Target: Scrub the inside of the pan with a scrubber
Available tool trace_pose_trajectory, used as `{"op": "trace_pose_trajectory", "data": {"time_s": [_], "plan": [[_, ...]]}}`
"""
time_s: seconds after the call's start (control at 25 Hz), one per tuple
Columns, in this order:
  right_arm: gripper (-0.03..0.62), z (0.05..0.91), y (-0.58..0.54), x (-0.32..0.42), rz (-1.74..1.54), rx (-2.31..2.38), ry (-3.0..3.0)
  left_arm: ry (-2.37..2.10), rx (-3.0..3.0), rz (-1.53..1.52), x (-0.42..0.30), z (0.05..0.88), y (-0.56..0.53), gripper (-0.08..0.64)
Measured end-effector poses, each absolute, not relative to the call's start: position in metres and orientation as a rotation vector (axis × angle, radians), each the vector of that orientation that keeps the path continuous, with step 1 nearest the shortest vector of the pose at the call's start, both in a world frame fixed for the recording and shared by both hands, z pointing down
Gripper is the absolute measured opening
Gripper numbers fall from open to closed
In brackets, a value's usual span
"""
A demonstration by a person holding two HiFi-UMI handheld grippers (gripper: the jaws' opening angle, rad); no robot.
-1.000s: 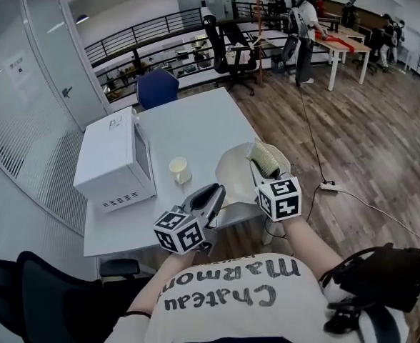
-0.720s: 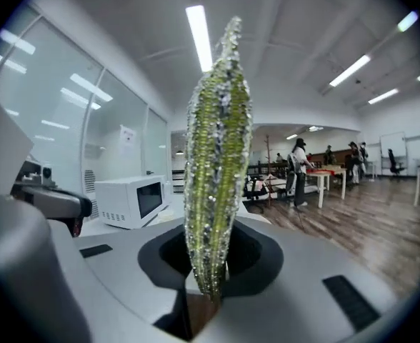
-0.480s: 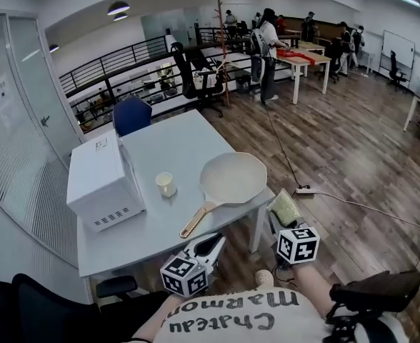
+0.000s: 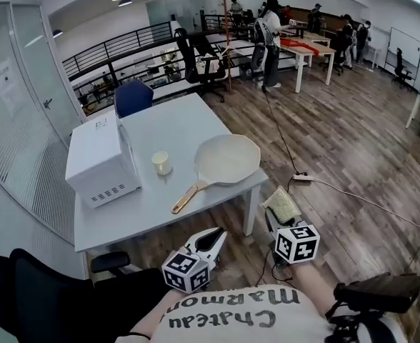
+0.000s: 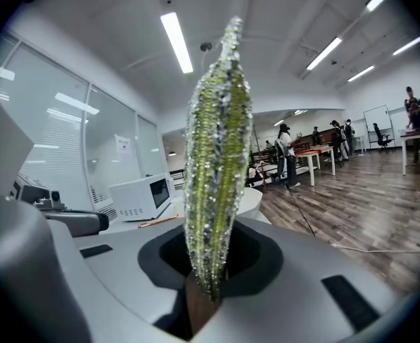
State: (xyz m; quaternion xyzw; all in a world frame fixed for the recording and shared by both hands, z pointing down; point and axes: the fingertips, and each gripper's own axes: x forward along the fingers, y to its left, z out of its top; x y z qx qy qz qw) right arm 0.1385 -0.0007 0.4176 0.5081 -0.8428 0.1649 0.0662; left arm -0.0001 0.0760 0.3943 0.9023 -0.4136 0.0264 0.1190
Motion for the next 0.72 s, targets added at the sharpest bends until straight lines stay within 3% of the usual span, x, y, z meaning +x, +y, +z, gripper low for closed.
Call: {"op": "trace_pose_trajectory", "data": {"time_s": [0.72], "plan": [[0.057, 0.431, 0.061, 0.217, 0.474, 1.295, -2.568, -1.397, 2.516, 0.049, 0.083, 0.403, 0.139, 0.038]]}}
